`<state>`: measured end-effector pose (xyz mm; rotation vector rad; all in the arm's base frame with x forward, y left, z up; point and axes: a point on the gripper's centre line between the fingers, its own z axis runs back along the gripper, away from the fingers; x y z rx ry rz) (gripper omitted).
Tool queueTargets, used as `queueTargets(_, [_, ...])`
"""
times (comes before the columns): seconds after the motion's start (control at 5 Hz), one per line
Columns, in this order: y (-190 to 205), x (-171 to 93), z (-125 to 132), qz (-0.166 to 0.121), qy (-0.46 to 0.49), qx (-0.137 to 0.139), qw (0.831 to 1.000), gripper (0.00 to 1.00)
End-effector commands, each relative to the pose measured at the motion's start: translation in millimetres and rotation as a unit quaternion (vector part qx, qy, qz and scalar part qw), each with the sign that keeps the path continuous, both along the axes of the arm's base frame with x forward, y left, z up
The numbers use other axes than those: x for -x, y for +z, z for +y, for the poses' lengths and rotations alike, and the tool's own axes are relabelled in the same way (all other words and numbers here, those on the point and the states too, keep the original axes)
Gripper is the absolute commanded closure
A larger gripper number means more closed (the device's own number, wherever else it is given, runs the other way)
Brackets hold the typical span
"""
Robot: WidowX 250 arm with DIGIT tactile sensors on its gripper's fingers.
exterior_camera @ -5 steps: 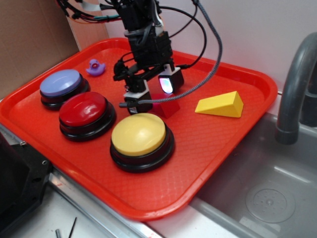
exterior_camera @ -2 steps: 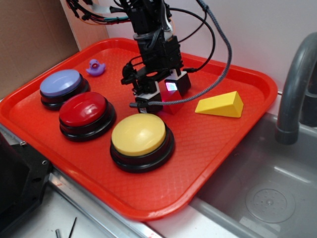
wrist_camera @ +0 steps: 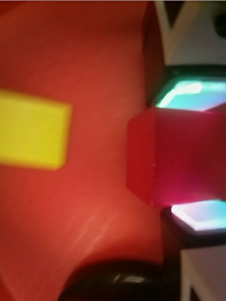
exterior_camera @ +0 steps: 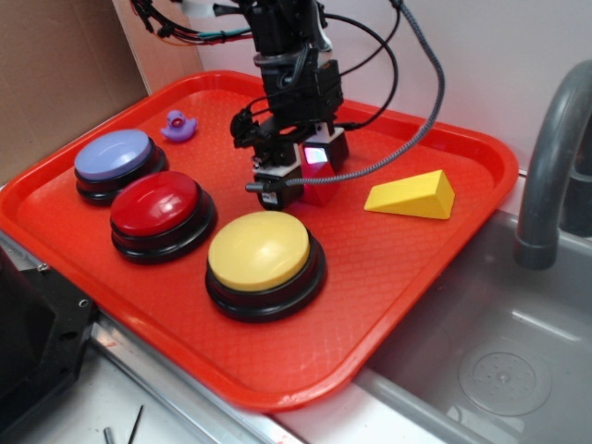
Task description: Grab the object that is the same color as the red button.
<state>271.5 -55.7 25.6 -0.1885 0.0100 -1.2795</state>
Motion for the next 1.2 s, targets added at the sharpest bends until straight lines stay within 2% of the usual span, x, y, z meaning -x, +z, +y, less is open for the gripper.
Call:
queueTargets(0.0, [71,1,7,-0.060,0.232,-0.084,0.967,1.00])
queueTargets(0.2, [114,9,21,-0.052,0.349,-0.111,0.929,1.00])
queueTargets(0.4, [142,14,31,-0.051,0.464,-0.104,0.878,1.00])
queueTargets(0.6, [163,16,32,-0.048,0.571,-0.114,0.812,1.00])
queueTargets(0.8, [171,12,35,-0.007,0.665,-0.121,0.737,1.00])
queueTargets(1.0, [168,8,35,-0.008,0.680,-0.138,0.720,1.00])
